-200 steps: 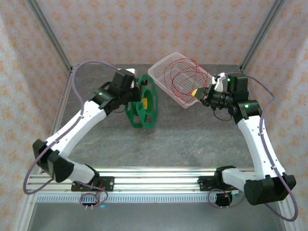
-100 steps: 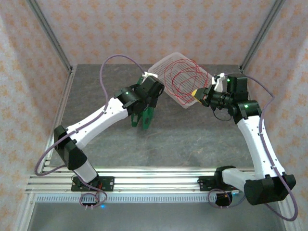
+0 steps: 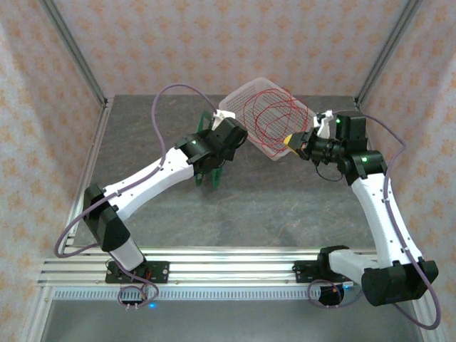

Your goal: Wrap the cables

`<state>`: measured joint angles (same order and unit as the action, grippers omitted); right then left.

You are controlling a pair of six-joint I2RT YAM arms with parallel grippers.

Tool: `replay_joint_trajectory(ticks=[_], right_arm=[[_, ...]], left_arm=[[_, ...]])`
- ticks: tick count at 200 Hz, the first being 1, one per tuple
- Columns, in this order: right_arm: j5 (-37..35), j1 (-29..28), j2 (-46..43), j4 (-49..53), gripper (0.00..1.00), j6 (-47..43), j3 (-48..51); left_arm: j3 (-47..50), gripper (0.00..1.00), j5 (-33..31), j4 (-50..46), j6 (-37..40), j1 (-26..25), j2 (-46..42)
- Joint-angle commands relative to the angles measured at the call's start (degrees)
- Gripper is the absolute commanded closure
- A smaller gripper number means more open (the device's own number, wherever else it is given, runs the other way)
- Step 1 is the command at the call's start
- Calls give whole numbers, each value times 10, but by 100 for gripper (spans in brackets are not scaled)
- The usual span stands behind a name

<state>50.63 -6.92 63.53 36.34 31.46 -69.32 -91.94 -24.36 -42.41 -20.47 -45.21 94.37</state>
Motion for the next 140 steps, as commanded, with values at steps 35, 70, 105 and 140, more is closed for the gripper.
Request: replay_joint_trajectory(ticks=[35,70,105,140], right_arm=[[11,3,-21,-8,100,-12,-1],[13,3,-25,-9,100,-11,3],[15,3,-30,-6,100,-12,7],[24,3,-25,-12,100,-12,10]], left_arm=[[-2,38,107,12,-47,28,-61],[-19,24,156,-13,-49,43,-79],[15,8,90,-93,-64,48,-146],[61,1,89,-96,-70,49,-211]])
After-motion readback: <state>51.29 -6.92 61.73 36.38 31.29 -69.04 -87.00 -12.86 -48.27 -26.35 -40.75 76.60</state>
